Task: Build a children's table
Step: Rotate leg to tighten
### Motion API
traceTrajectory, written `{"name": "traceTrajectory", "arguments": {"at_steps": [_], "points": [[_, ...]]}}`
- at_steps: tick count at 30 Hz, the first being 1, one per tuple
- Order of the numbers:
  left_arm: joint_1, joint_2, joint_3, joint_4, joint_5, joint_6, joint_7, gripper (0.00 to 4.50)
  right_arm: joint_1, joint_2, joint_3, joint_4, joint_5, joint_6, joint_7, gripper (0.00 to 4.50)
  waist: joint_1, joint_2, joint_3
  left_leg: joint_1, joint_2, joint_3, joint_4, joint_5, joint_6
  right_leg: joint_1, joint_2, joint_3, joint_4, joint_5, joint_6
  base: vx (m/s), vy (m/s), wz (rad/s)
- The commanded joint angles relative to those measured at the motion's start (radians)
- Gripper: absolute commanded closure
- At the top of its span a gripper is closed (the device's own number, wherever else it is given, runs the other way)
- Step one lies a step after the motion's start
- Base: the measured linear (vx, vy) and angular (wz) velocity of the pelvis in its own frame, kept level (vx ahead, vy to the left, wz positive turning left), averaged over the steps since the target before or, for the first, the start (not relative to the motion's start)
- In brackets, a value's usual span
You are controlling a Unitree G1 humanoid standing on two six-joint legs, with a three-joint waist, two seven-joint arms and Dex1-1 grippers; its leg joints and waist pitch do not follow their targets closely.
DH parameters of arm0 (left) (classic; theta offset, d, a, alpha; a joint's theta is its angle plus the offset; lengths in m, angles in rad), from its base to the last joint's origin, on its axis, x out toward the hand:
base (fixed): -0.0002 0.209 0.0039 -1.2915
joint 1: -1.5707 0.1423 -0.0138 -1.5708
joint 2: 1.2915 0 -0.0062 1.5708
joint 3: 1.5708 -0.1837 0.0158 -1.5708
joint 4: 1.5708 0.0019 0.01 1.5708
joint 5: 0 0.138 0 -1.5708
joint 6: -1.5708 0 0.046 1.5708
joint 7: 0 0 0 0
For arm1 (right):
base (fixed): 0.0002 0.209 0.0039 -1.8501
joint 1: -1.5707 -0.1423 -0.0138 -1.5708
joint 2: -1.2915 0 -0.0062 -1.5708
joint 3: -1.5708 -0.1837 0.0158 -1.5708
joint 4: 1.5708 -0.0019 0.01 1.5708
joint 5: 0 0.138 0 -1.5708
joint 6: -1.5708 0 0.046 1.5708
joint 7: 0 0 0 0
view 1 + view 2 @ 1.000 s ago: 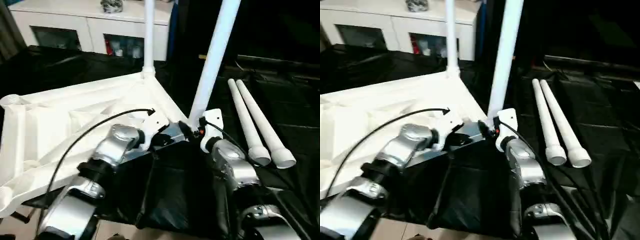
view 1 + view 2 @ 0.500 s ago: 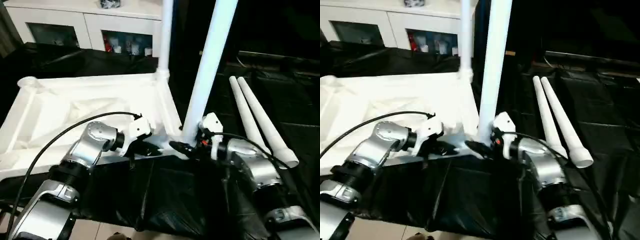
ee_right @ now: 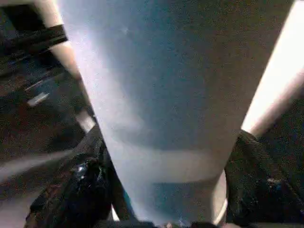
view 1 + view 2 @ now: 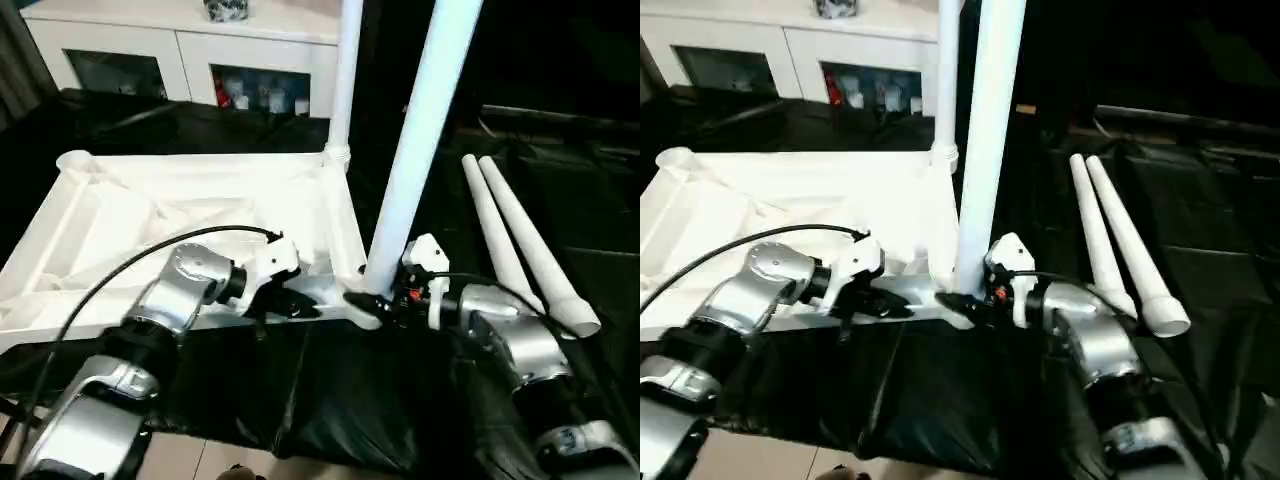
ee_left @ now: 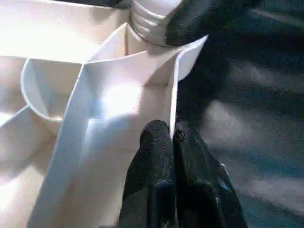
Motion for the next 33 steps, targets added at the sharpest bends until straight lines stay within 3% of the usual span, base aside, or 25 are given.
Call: {"name": "traceTrajectory", "arguments": {"at_steps": [1, 2, 5, 6, 9, 10, 12, 16, 18, 21, 22, 24, 25, 26, 27, 28, 32, 33], "points": [[-0.026, -0.083, 0.011, 0.060, 0.019, 0.064, 0.192, 4.50, 0.002, 0.077, 0.016, 0.069, -0.022, 0.029, -0.145, 1.85, -0.013, -0.007, -0.040, 0.028, 0.023, -0.018, -0.070, -0.385, -0.042, 0.010, -0.062, 0.034, -0.104, -0.468, -0.169, 0.000, 0.000, 0.00], [-0.038, -0.107, 0.018, 0.076, 0.022, 0.073, 0.235, 4.50, -0.005, 0.097, 0.002, 0.091, -0.023, 0.035, -0.197, 1.85, -0.013, -0.004, -0.039, 0.032, 0.023, -0.023, -0.072, -0.406, -0.047, 0.008, -0.066, 0.031, -0.114, -0.526, -0.145, -0.052, 0.014, -0.04], [-0.066, -0.188, 0.028, 0.120, 0.035, 0.091, 0.364, 4.50, -0.043, 0.179, -0.039, 0.160, -0.026, 0.028, -0.369, 1.86, -0.023, -0.003, -0.037, 0.037, 0.019, -0.028, -0.073, -0.454, -0.046, 0.000, -0.063, 0.025, -0.128, -0.580, -0.110, 0.000, 0.000, 0.00], [-0.070, -0.207, 0.031, 0.123, 0.035, 0.095, 0.384, 4.50, -0.056, 0.199, -0.049, 0.174, -0.025, 0.024, -0.404, 1.86, -0.025, 0.004, -0.036, 0.044, 0.017, -0.030, -0.073, -0.481, -0.044, -0.004, -0.063, 0.021, -0.135, -0.596, -0.101, 0.000, 0.000, 0.00], [-0.075, -0.235, 0.022, 0.127, 0.046, 0.090, 0.412, 4.50, -0.097, 0.234, -0.054, 0.208, -0.046, -0.002, -0.491, 1.86, -0.037, 0.005, -0.042, 0.032, 0.015, -0.035, -0.083, -0.487, -0.039, 0.008, -0.058, 0.015, -0.133, -0.538, -0.096, 0.000, 0.000, 0.00], [-0.074, -0.235, 0.016, 0.128, 0.054, 0.086, 0.412, 4.50, -0.105, 0.235, -0.050, 0.212, -0.059, -0.010, -0.508, 1.86, -0.038, 0.003, -0.043, 0.031, 0.015, -0.035, -0.084, -0.484, -0.036, 0.008, -0.058, 0.015, -0.133, -0.523, -0.098, 0.000, 0.000, 0.00], [-0.075, -0.229, 0.005, 0.132, 0.068, 0.067, 0.408, 4.50, -0.114, 0.236, -0.061, 0.216, -0.060, -0.024, -0.508, 1.16, -0.040, 0.003, -0.047, 0.025, 0.015, -0.035, -0.090, -0.454, -0.020, 0.014, -0.060, 0.018, -0.126, -0.458, -0.113, 0.000, 0.000, 0.00], [-0.080, -0.210, 0.004, 0.138, 0.075, 0.044, 0.393, 4.50, -0.118, 0.217, -0.073, 0.203, -0.049, -0.036, -0.467, 1.06, -0.038, 0.007, -0.053, 0.015, 0.019, -0.026, -0.087, -0.377, -0.001, 0.019, -0.058, 0.026, -0.109, -0.271, -0.173, 0.000, 0.000, 0.00], [-0.093, -0.193, 0.007, 0.168, 0.082, 0.022, 0.396, 4.50, -0.089, 0.161, -0.055, 0.132, -0.064, -0.034, -0.410, 0.75, -0.037, 0.007, -0.051, 0.017, 0.017, -0.022, -0.083, -0.390, 0.008, 0.018, -0.057, 0.025, -0.114, -0.295, -0.173, 0.000, 0.000, 0.00], [-0.103, -0.188, 0.006, 0.190, 0.089, 0.001, 0.406, 4.50, -0.032, 0.087, -0.042, 0.022, -0.060, -0.020, -0.342, 0.69, -0.030, 0.006, -0.052, 0.010, 0.017, -0.024, -0.083, -0.368, 0.019, 0.026, -0.060, 0.025, -0.116, -0.319, -0.150, 0.000, 0.000, 0.00], [-0.108, -0.190, 0.008, 0.201, 0.092, -0.004, 0.413, 4.50, -0.003, 0.054, -0.039, -0.029, -0.049, -0.011, -0.309, 0.45, -0.028, 0.006, -0.052, 0.010, 0.017, -0.022, -0.082, -0.352, 0.022, 0.027, -0.059, 0.025, -0.116, -0.311, -0.148, 0.000, 0.000, 0.00], [-0.110, -0.190, 0.007, 0.206, 0.094, -0.010, 0.415, 4.50, 0.024, 0.026, -0.040, -0.077, -0.038, 0.004, -0.281, 0.45, -0.023, 0.002, -0.054, 0.009, 0.019, -0.020, -0.079, -0.328, 0.033, 0.028, -0.060, 0.026, -0.114, -0.278, -0.159, 0.000, 0.000, 0.00], [-0.115, -0.192, 0.011, 0.216, 0.098, -0.026, 0.420, 4.50, 0.098, -0.047, -0.051, -0.206, -0.004, 0.033, -0.217, 0.45, -0.021, 0.005, -0.053, 0.004, 0.019, -0.019, -0.079, -0.302, 0.044, 0.034, -0.058, 0.027, -0.113, -0.245, -0.157, 0.000, 0.000, 0.00], [-0.117, -0.194, 0.012, 0.220, 0.100, -0.033, 0.421, 4.50, 0.127, -0.075, -0.059, -0.256, 0.013, 0.048, -0.192, 0.45, -0.016, 0.003, -0.057, 0.007, 0.021, -0.020, -0.075, -0.291, 0.050, 0.034, -0.059, 0.026, -0.109, -0.221, -0.160, 0.000, 0.000, 0.00], [-0.118, -0.195, 0.013, 0.222, 0.099, -0.035, 0.423, 4.50, 0.139, -0.086, -0.063, -0.275, 0.020, 0.051, -0.181, 0.45, -0.015, 0.002, -0.057, 0.009, 0.022, -0.018, -0.074, -0.282, 0.059, 0.033, -0.058, 0.027, -0.108, -0.196, -0.165, 0.054, -0.011, 0.03], [-0.119, -0.197, 0.015, 0.224, 0.098, -0.037, 0.424, 4.50, 0.152, -0.098, -0.068, -0.296, 0.028, 0.055, -0.170, 0.45, -0.018, -0.001, -0.060, -0.001, 0.020, -0.019, -0.070, -0.237, 0.073, 0.039, -0.058, 0.024, -0.098, -0.139, -0.193, 0.054, -0.011, 0.03], [-0.133, -0.218, 0.041, 0.238, 0.069, -0.063, 0.444, 4.50, 0.229, -0.161, -0.109, -0.410, 0.062, 0.109, -0.134, 0.45, -0.019, 0.000, -0.061, -0.001, 0.019, -0.016, -0.063, -0.193, 0.101, 0.039, -0.057, 0.023, -0.093, -0.075, -0.224, 0.000, 0.000, 0.00], [-0.135, -0.225, 0.052, 0.238, 0.051, -0.069, 0.428, 4.06, 0.236, -0.163, -0.112, -0.420, 0.061, 0.117, -0.137, 0.27, -0.021, -0.001, -0.061, -0.001, 0.018, -0.016, -0.063, -0.193, 0.102, 0.039, -0.058, 0.023, -0.093, -0.082, -0.229, 0.000, 0.000, 0.00]]}}
